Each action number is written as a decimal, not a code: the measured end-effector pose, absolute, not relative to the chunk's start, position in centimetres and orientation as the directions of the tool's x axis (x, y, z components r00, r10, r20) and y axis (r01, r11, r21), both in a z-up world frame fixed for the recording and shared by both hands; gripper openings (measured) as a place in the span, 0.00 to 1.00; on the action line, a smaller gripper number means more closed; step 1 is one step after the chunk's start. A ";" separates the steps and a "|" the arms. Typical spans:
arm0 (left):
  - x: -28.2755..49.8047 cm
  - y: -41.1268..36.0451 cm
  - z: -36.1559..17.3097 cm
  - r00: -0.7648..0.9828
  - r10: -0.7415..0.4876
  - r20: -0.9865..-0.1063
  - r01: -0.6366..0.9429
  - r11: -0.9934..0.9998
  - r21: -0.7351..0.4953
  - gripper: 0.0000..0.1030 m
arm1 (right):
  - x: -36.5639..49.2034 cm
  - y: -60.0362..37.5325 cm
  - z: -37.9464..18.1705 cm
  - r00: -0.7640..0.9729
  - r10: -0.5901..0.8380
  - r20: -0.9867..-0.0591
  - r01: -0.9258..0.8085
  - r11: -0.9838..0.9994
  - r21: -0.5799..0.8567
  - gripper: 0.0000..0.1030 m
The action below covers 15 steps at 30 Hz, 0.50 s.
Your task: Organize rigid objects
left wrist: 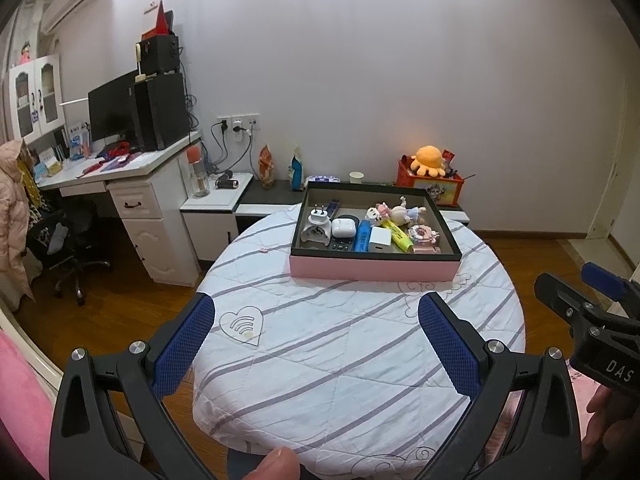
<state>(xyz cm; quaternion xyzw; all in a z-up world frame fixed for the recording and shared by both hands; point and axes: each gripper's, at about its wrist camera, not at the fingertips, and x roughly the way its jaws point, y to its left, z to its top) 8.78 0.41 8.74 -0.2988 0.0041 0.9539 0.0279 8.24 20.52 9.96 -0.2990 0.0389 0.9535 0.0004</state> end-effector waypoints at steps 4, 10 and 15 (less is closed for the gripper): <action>8.7 0.3 8.8 -0.815 0.049 -0.577 -0.055 -0.998 -0.007 1.00 | 8.2 20.7 9.9 -0.820 -0.021 -0.572 -0.027 -0.997 0.075 0.91; 8.7 0.3 9.1 -0.819 0.024 -0.574 -0.039 -0.999 0.015 1.00 | 8.0 20.9 9.7 -0.818 -0.020 -0.575 -0.029 -0.997 0.077 0.91; 8.6 0.1 9.3 -0.818 0.024 -0.574 -0.036 -0.999 0.010 1.00 | 7.9 20.9 9.7 -0.817 -0.018 -0.577 -0.031 -0.997 0.076 0.91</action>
